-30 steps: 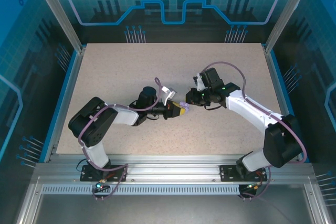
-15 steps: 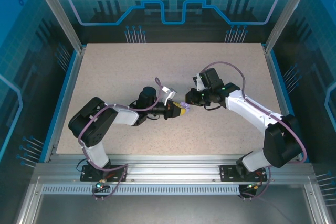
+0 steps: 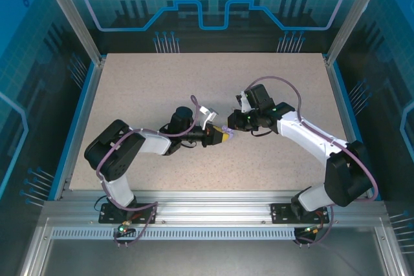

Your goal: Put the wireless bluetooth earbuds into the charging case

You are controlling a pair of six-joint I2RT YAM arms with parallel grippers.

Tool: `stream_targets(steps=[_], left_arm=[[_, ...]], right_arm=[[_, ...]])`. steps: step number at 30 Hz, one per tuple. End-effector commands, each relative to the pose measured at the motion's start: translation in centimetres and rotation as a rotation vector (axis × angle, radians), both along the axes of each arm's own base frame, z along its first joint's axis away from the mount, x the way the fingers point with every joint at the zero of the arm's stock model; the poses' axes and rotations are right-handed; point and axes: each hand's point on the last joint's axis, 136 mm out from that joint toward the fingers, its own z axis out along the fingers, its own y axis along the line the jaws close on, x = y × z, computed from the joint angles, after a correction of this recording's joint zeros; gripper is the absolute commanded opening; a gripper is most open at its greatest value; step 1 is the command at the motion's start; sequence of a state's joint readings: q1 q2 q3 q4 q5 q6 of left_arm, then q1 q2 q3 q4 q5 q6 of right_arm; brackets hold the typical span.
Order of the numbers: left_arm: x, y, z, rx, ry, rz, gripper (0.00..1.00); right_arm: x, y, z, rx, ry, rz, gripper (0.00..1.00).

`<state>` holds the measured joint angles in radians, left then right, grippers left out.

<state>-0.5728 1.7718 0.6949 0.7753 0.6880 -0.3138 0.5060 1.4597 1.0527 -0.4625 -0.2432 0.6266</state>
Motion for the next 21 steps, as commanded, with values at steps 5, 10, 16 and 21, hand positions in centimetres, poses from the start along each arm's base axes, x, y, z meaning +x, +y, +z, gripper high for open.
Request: stream_targets(steps=[5,10,16,21], left_arm=[[0.16,-0.46,2.76,-0.046,-0.057,-0.009,0.07],[0.19,-0.41,2.94,-0.046,-0.058,-0.006,0.07],[0.36,-0.35,2.78,-0.042,-0.055,0.005,0.07],[0.61,-0.31,2.57,-0.036,-0.047,0.019,0.07]], right_arm=[[-0.03,0.46,0.24,-0.016,-0.011,0.027,0.15],[-0.16,0.77,0.11,-0.015,-0.007,0.039,0.15],[-0.35,0.97,0.08,-0.020,-0.004,0.049,0.15],[-0.57,1.19,0.24,-0.018,-0.009,0.068,0.15]])
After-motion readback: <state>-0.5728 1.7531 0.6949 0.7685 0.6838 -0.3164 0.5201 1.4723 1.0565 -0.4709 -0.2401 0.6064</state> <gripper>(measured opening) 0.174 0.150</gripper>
